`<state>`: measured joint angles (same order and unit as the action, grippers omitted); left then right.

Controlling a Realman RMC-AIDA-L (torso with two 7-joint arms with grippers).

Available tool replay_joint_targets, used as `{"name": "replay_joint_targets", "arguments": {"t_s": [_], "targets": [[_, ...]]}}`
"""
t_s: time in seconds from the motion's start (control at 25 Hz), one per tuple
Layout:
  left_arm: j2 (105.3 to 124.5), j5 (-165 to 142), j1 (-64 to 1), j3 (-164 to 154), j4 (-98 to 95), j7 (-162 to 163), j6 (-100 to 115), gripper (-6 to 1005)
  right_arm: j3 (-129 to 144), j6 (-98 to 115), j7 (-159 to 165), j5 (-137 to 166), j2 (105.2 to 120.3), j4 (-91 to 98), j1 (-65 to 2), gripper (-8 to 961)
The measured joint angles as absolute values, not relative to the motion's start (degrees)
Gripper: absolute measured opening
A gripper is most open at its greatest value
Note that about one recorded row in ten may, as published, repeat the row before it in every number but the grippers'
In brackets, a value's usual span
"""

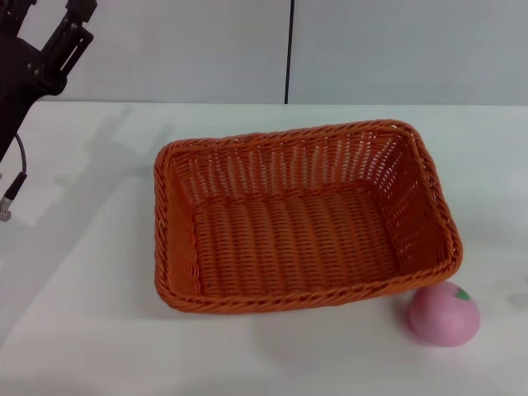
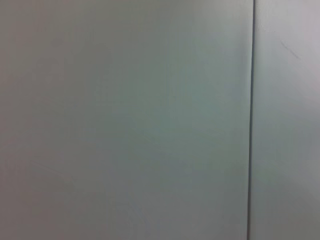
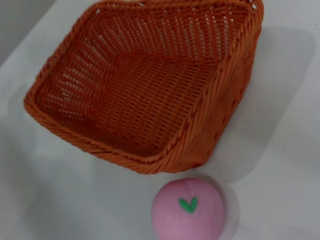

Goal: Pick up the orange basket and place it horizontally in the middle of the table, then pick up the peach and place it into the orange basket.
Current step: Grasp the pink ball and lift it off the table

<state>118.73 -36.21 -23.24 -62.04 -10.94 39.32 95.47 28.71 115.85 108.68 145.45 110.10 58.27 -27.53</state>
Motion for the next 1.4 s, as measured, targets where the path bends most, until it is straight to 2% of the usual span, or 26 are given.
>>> {"name": "replay_joint_targets", "arguments": {"t_s": [0.28, 0.48, 0.8, 1.36, 1.4], "targets": [[118.74, -36.2, -23.3, -61.9, -9.8, 39.3, 95.7, 826, 33.6, 112.2, 109.1, 145.9, 111.41, 54.6, -30.8, 549], [118.74, -36.2, -23.3, -61.9, -9.7, 39.3, 95.7, 826, 37.9, 109.5, 109.5, 146.0, 113.29, 53.7, -32.0, 542], [118.74, -36.2, -23.0, -61.9, -9.7, 39.5, 96.0, 826, 39.5, 107.6, 109.5, 146.6, 115.03, 53.3, -33.2, 530], [118.74, -36.2, -23.8, -62.1, -9.8, 39.3, 95.6, 827, 41.1, 104.3, 108.3, 146.5, 116.10, 50.0, -33.7, 511], [118.74, -36.2, -23.9, -62.1, -9.8, 39.3, 95.5, 827, 41.1, 104.3, 108.3, 146.5, 116.10, 50.0, -33.7, 467]]}}
